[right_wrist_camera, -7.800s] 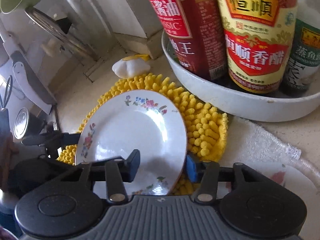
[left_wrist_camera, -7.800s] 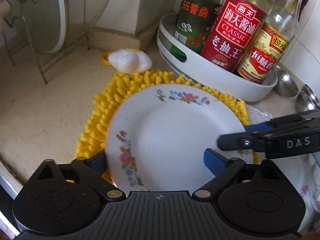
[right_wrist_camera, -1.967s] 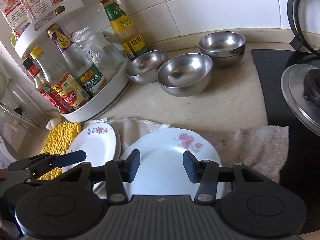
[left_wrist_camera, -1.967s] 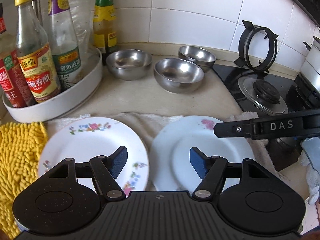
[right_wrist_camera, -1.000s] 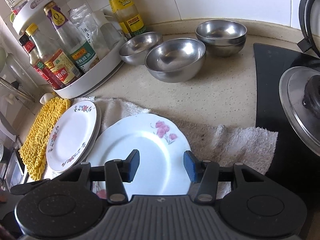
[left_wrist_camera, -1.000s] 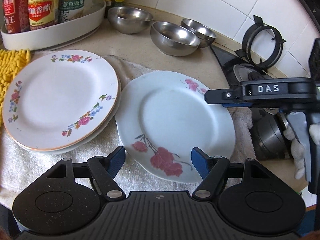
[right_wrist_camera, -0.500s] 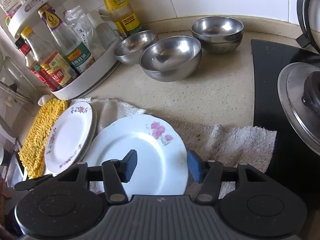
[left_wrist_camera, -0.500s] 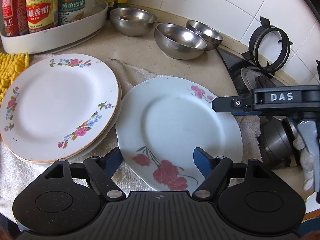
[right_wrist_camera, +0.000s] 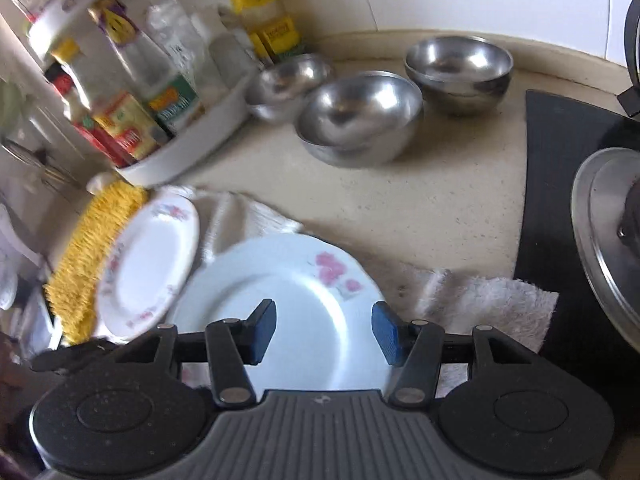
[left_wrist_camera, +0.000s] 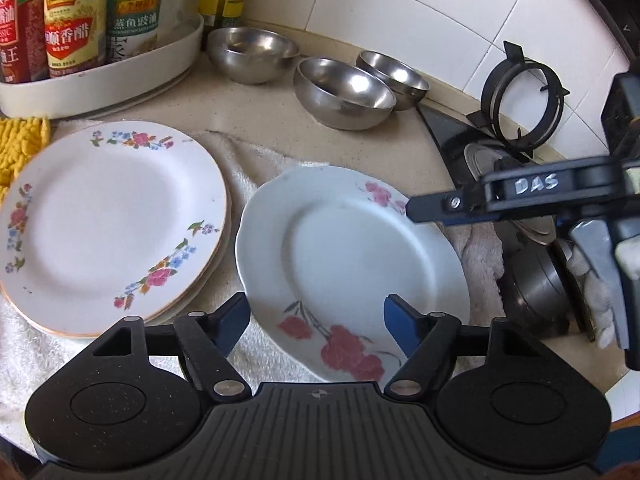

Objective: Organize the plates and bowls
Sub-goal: 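Close both grippers on the pink-flower plate rim and tilt it up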

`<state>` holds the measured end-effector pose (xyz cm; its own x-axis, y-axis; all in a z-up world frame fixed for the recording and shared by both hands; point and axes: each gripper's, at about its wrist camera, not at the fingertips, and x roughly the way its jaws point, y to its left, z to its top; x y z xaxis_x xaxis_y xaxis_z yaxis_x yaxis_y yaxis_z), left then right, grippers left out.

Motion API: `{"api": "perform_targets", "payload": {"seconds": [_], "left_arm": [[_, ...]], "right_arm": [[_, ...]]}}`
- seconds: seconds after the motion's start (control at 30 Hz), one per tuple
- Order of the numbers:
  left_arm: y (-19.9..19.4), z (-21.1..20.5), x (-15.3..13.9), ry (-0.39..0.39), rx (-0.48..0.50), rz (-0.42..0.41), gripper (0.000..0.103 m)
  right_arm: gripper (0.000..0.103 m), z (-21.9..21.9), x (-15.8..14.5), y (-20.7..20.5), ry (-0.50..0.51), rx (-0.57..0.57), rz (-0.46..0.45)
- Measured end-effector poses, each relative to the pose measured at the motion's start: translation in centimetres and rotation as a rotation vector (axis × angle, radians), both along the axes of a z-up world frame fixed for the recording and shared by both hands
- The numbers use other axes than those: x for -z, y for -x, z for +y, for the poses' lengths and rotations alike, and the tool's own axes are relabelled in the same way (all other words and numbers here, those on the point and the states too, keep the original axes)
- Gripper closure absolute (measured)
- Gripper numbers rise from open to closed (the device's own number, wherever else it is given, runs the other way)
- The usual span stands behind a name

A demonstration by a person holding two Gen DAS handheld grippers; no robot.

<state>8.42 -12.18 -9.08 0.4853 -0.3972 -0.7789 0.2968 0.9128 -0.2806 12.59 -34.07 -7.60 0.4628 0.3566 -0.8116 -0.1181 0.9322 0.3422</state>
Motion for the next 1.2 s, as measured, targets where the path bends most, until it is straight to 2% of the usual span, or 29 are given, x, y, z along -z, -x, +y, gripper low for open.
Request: {"api": "perform_targets", "payload": {"seconds": [0.1,0.23,0.3,0.4,0.5,0.63,0.77,0.8,0.87,1.0,1.1,1.2], "left_arm": [[-0.1,-0.2,0.5,0.007,0.001,0.017,0.024],[-0.3,-0.3,0.7,0.021,0.009,0.023,0.021],[-0.5,-0.2,0.7,0.021,0.005,0.029,0.021],[-0.5,0.6,0.8,0.039,-0.014,0.036,0.022],[-0.8,0.4,0.7,0.035,-0.019,0.039,0.022],[-1.0,-0.2,0.8,0.016,-0.008,0.035,0.020],[-1.1,-0.2,0.8,0.015,-0.008,0.036,0.019],[-1.2,-0.3,0.8,0.016,-0.008,0.037,0.019],[-1.3,-0.5,0.8,0.008,-0.005,0.036,0.018],[-1.5,-0.8,0.9,-0.005,0.009,0.023,0.016],[-1.9,-1.3,1.0,-0.017,0.011,0.011,0.014],[-2.0,-1.0,1.1,-0.004,0.003,-0.002,0.016]], "right_arm": [[0.028,0.0,0.3,-0.1,-0.052,-0.027,0.014],[0.029,1.2,0.5,0.0,-0.140,-0.119,0.060],[0.030,0.8,0.3,0.0,-0.098,-0.085,0.043],[0.030,-1.2,-0.3,-0.5,-0.116,-0.031,0.023],[0.030,-1.4,-0.3,-0.9,-0.074,-0.029,0.011],[0.029,-1.4,1.3,-1.2,-0.020,-0.039,0.063],[0.030,-1.6,1.5,-0.9,-0.070,-0.058,0.069],[0.027,-1.2,1.5,-0.7,-0.058,-0.072,0.066],[0.027,-0.7,1.2,-0.2,-0.024,-0.077,0.043],[0.026,-1.1,1.9,-0.8,-0.063,-0.073,0.051],[0.027,-1.4,1.9,-1.2,-0.085,-0.060,0.066],[0.031,-1.0,1.9,-0.7,-0.050,-0.078,0.042]]}}
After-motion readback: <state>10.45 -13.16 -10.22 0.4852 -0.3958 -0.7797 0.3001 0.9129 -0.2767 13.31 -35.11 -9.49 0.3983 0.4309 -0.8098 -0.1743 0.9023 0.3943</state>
